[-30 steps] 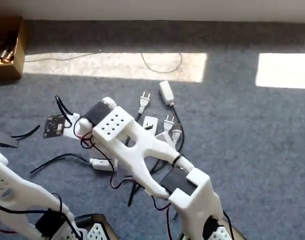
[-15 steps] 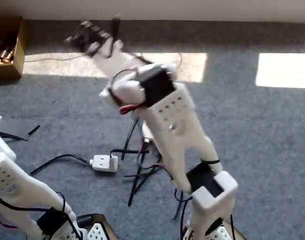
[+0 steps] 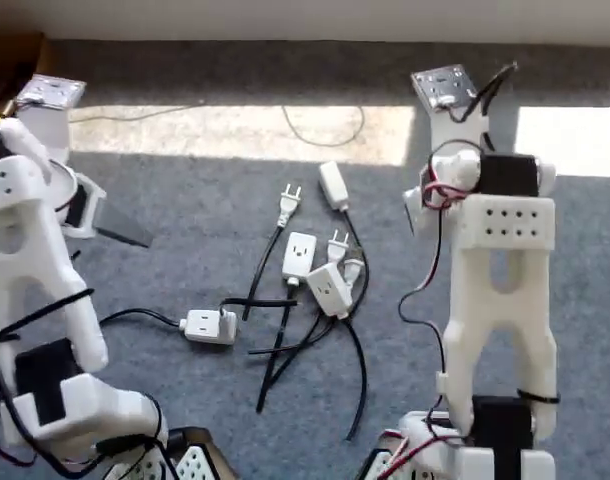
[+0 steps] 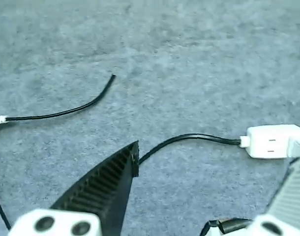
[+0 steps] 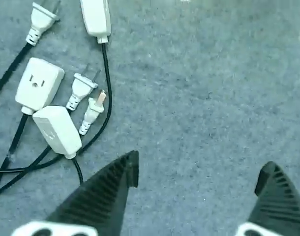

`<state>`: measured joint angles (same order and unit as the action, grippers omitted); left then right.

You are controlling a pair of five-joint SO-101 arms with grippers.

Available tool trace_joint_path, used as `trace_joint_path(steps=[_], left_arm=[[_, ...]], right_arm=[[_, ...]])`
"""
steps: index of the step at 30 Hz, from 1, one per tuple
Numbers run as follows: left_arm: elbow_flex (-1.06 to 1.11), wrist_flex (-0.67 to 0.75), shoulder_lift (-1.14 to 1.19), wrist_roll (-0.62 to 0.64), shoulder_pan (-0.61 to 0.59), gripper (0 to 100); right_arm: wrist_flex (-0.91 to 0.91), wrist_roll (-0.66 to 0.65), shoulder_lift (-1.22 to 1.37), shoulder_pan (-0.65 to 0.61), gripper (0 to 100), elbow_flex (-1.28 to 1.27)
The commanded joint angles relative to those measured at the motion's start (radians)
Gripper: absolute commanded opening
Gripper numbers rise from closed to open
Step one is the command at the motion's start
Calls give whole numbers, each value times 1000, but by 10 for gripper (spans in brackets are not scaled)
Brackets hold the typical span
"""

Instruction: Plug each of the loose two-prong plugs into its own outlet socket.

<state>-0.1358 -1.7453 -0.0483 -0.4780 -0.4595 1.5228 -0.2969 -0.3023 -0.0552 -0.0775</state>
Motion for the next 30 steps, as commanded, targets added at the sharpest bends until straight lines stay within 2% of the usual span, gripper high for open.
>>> trace_joint_path(steps=[1, 4, 10, 12, 20, 25, 30], left_arm=[[131, 11, -145, 3, 85, 432], [248, 58, -234, -15, 101, 432], [470, 95, -337, -299, 148, 432], [529, 140, -331, -347, 189, 432], [621, 261, -188, -443, 410, 432], [639, 351, -90, -577, 452, 430], [639, 391, 1, -586, 460, 357]], right_arm=[[-231, -12, -285, 22, 361, -429], [-366, -12, -463, 21, 361, -751], [-541, -14, -613, 21, 361, -1187], [-587, -14, -621, 21, 361, -1265], [-687, -14, -667, 27, 361, -1348], [-713, -17, -722, 27, 361, -1395], [-719, -20, -773, 27, 361, -1419]])
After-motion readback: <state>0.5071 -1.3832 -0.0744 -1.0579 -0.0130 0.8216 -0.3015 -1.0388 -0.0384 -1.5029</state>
